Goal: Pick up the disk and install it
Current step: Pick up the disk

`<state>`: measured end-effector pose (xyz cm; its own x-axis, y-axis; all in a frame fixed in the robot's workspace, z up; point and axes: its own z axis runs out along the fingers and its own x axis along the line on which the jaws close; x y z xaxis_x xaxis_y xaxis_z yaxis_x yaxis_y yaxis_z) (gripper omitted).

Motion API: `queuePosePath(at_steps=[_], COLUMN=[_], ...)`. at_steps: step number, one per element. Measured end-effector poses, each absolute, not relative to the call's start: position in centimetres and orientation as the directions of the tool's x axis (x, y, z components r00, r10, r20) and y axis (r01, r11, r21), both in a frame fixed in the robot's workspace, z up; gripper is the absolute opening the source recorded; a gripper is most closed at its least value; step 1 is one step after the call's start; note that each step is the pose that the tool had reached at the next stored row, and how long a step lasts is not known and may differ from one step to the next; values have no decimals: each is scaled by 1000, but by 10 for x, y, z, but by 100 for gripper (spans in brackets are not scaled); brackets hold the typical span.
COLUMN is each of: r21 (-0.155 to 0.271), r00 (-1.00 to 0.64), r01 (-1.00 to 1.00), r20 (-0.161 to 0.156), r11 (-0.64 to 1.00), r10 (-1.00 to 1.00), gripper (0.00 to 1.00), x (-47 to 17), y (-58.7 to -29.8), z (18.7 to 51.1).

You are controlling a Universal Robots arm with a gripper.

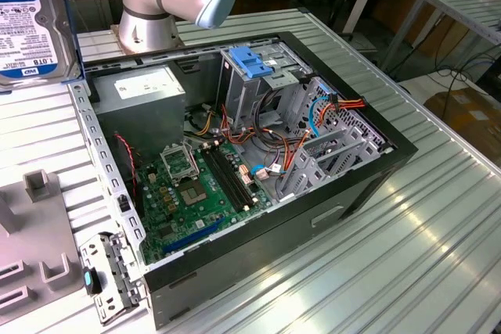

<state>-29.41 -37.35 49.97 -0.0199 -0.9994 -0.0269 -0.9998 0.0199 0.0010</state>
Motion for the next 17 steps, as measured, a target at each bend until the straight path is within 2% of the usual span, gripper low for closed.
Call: queuePosePath(at_steps=[10, 17], r21=[1, 1], r00=[-20, -20], r01=[-1000, -1000], r20=[-27, -27], r11=[20, 20], r10=[-999, -999], gripper=[37, 37], x=[-284, -279], y=[-374, -385], z=[500, 500])
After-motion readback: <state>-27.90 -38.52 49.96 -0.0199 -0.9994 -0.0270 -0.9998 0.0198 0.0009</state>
